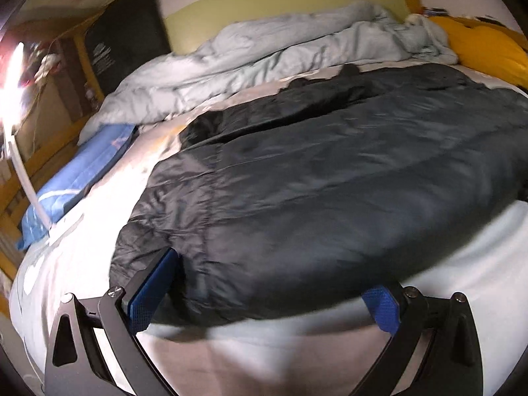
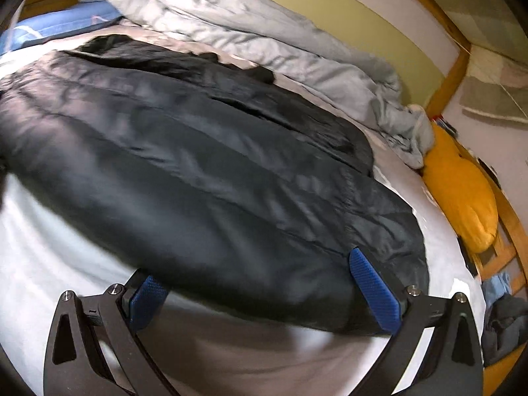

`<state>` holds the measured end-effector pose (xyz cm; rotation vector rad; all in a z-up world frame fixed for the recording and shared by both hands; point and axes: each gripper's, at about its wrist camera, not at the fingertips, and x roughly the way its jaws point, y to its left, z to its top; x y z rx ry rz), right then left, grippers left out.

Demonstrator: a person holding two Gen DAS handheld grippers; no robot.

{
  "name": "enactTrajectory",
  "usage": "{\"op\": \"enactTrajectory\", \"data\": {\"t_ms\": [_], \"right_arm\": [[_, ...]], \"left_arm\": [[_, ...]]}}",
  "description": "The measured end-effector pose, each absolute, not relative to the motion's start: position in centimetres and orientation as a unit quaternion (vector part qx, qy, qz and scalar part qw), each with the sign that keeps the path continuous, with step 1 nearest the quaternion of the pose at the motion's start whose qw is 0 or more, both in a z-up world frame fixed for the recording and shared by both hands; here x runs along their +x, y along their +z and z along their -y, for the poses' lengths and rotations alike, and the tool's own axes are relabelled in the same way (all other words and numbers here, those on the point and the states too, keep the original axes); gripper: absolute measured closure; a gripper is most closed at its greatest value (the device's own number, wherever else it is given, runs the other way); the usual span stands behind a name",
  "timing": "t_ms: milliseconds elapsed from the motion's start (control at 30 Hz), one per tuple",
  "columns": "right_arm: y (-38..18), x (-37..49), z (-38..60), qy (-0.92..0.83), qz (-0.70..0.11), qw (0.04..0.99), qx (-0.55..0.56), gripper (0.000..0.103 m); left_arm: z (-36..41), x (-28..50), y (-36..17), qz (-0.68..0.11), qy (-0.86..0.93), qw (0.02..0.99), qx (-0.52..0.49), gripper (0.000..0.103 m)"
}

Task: Fold large clothes
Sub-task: 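Grasp the folded jacket's edge with both grippers and lift it, then fold the held jacket edge over the body with both grippers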

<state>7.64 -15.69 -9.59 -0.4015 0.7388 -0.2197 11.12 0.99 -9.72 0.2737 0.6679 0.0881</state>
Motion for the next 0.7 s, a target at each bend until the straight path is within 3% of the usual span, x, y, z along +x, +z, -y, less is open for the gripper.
{"op": "enactTrajectory", "data": {"t_ms": [100, 167, 200, 233, 267, 300, 367, 467, 600, 700], "right_arm": [[-9.5, 8.1, 17.5, -0.127, -0.362, 0.906, -0.178, 0.001], [-9.2, 8.3, 18.5, -0.134, -0.362, 0.908, -0.163, 0.004], [-9.1, 8.2, 19.0, -0.127, -0.361, 0.911, -0.155, 0.019], [-9.0, 8.2, 19.2, -0.117, -0.36, 0.913, -0.151, 0.048], [-8.9, 8.1, 19.3, -0.112, -0.36, 0.914, -0.151, 0.061], [-8.9, 8.1, 19.3, -0.108, -0.359, 0.915, -0.151, 0.066], [-8.6, 7.5, 19.2, -0.089, -0.351, 0.921, -0.146, 0.076], [-8.0, 6.6, 18.8, -0.078, -0.362, 0.917, -0.146, 0.08], [-6.0, 3.1, 18.9, -0.03, -0.387, 0.914, -0.119, 0.079], [-5.5, 1.2, 18.7, -0.007, -0.4, 0.91, -0.109, 0.07]], "left_arm": [[-2.5, 11.8, -9.6, -0.332, 0.048, 0.935, 0.113, 0.004], [-3.2, 12.1, -9.5, -0.333, 0.05, 0.936, 0.106, 0.023], [-3.5, 12.2, -9.5, -0.335, 0.046, 0.935, 0.104, 0.03], [-3.6, 12.1, -9.5, -0.335, 0.044, 0.935, 0.105, 0.049], [-3.6, 12.1, -9.4, -0.336, 0.038, 0.935, 0.106, 0.061], [-3.4, 12.1, -9.3, -0.338, 0.028, 0.935, 0.108, 0.072], [-3.0, 11.5, -8.9, -0.334, 0.023, 0.935, 0.117, 0.078], [-3.3, 10.0, -7.5, -0.359, 0.005, 0.928, 0.094, 0.081], [-3.9, 5.8, -6.0, -0.378, -0.016, 0.92, 0.103, 0.081], [-4.5, 3.4, -5.5, -0.393, -0.021, 0.913, 0.104, 0.075]]}}
